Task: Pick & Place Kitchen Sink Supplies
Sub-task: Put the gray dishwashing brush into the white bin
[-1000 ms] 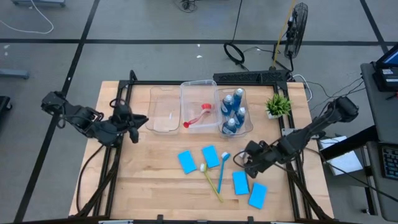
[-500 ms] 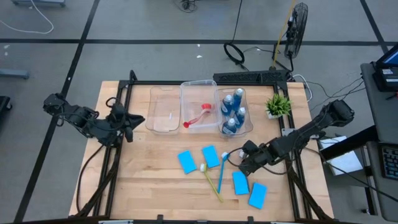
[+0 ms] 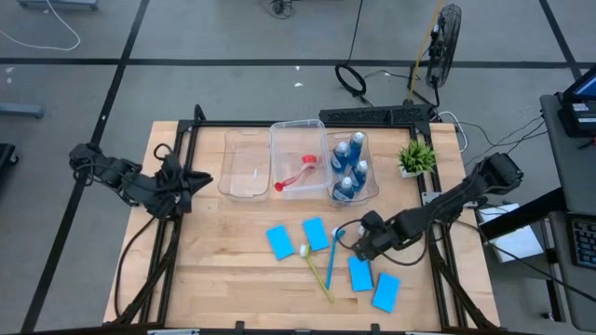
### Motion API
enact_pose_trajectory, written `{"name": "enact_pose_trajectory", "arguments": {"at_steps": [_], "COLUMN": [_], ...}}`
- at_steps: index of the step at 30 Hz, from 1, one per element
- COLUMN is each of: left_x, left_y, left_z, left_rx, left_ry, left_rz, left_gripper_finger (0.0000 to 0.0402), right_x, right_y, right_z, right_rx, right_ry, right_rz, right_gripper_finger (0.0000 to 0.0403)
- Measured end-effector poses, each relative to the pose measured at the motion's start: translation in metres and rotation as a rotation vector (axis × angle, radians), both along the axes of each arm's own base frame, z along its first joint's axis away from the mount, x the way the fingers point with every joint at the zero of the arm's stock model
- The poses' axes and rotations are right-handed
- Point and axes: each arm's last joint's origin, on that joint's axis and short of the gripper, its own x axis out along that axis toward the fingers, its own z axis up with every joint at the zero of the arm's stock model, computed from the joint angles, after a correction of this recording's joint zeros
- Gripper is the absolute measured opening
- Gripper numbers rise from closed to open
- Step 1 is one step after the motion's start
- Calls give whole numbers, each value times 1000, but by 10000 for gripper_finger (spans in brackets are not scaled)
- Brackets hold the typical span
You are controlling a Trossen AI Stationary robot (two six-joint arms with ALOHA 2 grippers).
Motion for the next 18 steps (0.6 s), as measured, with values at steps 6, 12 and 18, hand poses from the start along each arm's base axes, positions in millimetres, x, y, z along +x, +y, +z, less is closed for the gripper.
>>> {"name": "enact_pose_trajectory", "arguments": {"at_steps": [6, 12, 18], "left_x": [8, 18, 23], "left_y": [-6, -11, -14], "left_z": [-24, -50, -69], "left_rx": [-16, -30, -25], "left_ry": [-47, -74, -65], "left_rz": [-59, -70, -78], "left_gripper_finger": [72, 72, 72], "right_x": [5, 7, 6], "right_y": [-4, -6, -6], "right_z": [-10, -13, -13], "right_rx": [30, 28, 39], "right_ry": [56, 68, 89], "right_rz": [-23, -33, -32], "right_gripper_finger": [223, 194, 133]}}
